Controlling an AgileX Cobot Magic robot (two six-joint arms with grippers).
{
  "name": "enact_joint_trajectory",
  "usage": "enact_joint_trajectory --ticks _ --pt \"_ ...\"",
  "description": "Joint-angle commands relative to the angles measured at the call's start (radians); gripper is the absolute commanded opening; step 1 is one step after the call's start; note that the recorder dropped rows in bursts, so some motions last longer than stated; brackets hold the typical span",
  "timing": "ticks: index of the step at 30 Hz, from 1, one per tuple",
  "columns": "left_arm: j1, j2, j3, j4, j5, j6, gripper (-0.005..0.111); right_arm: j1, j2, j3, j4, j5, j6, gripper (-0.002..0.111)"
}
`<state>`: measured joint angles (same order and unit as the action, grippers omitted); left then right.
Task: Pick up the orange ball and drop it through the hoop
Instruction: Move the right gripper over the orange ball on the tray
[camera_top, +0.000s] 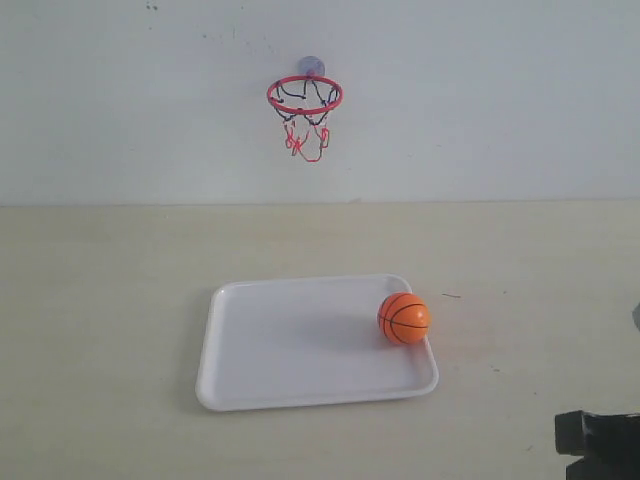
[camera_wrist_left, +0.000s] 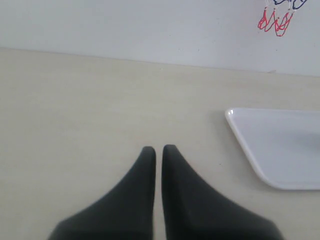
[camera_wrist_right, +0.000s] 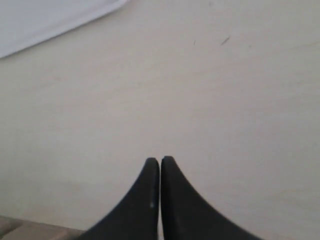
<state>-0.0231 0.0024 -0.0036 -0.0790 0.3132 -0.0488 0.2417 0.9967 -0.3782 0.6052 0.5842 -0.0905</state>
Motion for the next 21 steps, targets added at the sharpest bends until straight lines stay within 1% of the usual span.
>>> enact_joint_trajectory --ticks 1,3,6,10,12,16,18,21 --pt "0.002 -0.002 0.004 0.001 -0.007 0.005 0.004 -0.001 0.002 -0.013 -0.010 -0.045 -0.064 0.000" --pt "0.002 -0.002 0.004 0.001 -0.007 0.005 0.004 -0.001 0.002 -0.034 -0.010 -0.049 -0.118 0.000" --pt "0.002 -0.002 0.004 0.001 -0.007 0.005 0.004 -0.001 0.002 -0.115 -0.008 -0.022 -0.191 0.000" --pt "0.002 -0.002 0.004 0.001 -0.007 0.005 0.004 -0.001 0.020 -0.318 -0.026 0.104 -0.350 0.001" --pt "0.002 -0.002 0.004 0.001 -0.007 0.005 0.004 -0.001 0.050 -0.411 -0.057 0.163 -0.333 0.005" --pt "0.002 -0.002 0.004 0.001 -0.007 0.005 0.004 -0.001 0.149 -0.595 -0.106 0.245 -0.299 0.017" --pt "0.002 -0.002 0.004 0.001 -0.007 0.005 0.004 -0.001 0.194 -0.634 -0.105 0.251 -0.270 0.021" --pt "0.002 -0.002 0.004 0.001 -0.007 0.005 0.004 0.003 0.264 -0.639 -0.099 0.229 -0.260 0.027"
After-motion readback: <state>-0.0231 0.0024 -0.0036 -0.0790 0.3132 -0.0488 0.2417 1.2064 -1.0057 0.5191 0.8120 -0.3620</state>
